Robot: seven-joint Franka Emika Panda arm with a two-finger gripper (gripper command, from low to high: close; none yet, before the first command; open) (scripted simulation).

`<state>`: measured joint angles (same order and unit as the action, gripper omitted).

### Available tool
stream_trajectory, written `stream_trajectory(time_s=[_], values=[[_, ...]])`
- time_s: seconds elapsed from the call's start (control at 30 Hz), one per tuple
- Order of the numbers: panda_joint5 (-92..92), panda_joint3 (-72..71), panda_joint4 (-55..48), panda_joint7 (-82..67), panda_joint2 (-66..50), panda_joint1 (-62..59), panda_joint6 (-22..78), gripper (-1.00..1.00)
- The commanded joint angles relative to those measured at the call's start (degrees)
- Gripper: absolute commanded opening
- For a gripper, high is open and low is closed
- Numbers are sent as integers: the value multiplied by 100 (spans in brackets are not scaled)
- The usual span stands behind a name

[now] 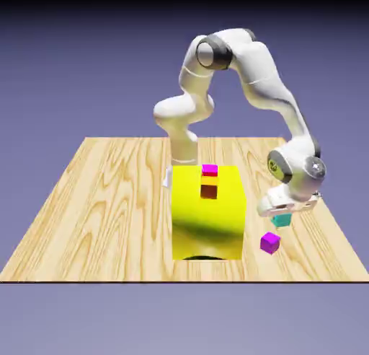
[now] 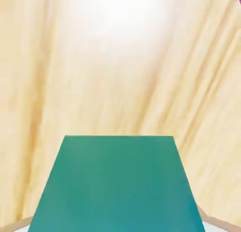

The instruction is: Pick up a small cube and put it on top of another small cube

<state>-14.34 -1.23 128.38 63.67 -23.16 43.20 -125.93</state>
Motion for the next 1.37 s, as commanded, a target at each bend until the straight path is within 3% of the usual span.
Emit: stream_trajectory(time_s=[0.0, 0.13, 0.23, 0.83, 0.93, 1.1, 1.13, 1.33], values=[[-91, 208, -23, -67, 66, 206, 89, -100], [-349, 694, -77, -249, 221, 687, 293, -100], [-436, 1094, -499, -694, 690, 142, 499, -100], [2771, -695, -1340, -5180, 2769, -3586, 3526, -100], [2932, -910, -1223, -5202, 2685, -3542, 3575, -100], [3033, -805, -243, -5102, 2692, -3624, 2596, -100], [3033, -805, -243, -5102, 2692, -3624, 2596, 100], [2932, -910, -1222, -5202, 2685, -3542, 3575, 100]])
